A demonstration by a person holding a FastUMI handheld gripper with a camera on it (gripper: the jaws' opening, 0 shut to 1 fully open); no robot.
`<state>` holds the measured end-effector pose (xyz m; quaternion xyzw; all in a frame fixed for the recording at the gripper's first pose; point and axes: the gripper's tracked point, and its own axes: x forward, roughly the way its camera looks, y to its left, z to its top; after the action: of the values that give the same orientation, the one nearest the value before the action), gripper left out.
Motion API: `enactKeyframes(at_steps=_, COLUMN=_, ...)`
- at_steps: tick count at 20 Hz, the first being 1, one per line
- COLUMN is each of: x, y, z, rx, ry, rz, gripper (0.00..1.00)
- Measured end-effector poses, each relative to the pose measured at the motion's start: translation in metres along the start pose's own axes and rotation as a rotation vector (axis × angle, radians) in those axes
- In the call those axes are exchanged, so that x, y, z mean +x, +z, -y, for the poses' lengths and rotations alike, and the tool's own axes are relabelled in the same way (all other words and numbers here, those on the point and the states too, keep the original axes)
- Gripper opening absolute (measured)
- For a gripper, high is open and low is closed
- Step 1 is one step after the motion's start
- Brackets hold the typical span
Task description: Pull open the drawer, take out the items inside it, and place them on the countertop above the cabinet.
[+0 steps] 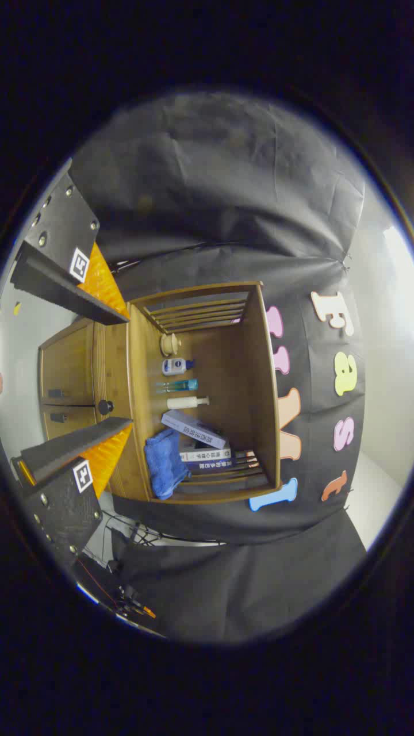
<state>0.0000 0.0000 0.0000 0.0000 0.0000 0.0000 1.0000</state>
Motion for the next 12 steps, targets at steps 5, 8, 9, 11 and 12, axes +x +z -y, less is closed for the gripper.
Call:
enactKeyframes(at_steps=5, x=0.003, y=0.002, z=0.003, rx=0.003, ry=-0.004, rz=0.006, gripper=0.96)
enactKeyframes(at_steps=8, x=0.004, y=0.003, z=0.006, rx=0.002, ry=-0.015, rz=0.018, gripper=0.96)
enactKeyframes(at_steps=9, x=0.004, y=0.004, z=0.008, rx=0.001, ry=-0.018, rz=0.024, gripper=0.96)
enactKeyframes(at_steps=11, x=0.006, y=0.004, z=0.012, rx=-0.002, ry=-0.032, rz=0.040, gripper=0.96)
enactKeyframes(at_steps=12, x=0.008, y=0.003, z=0.015, rx=-0.004, ry=-0.041, rz=0.049, gripper=0.96)
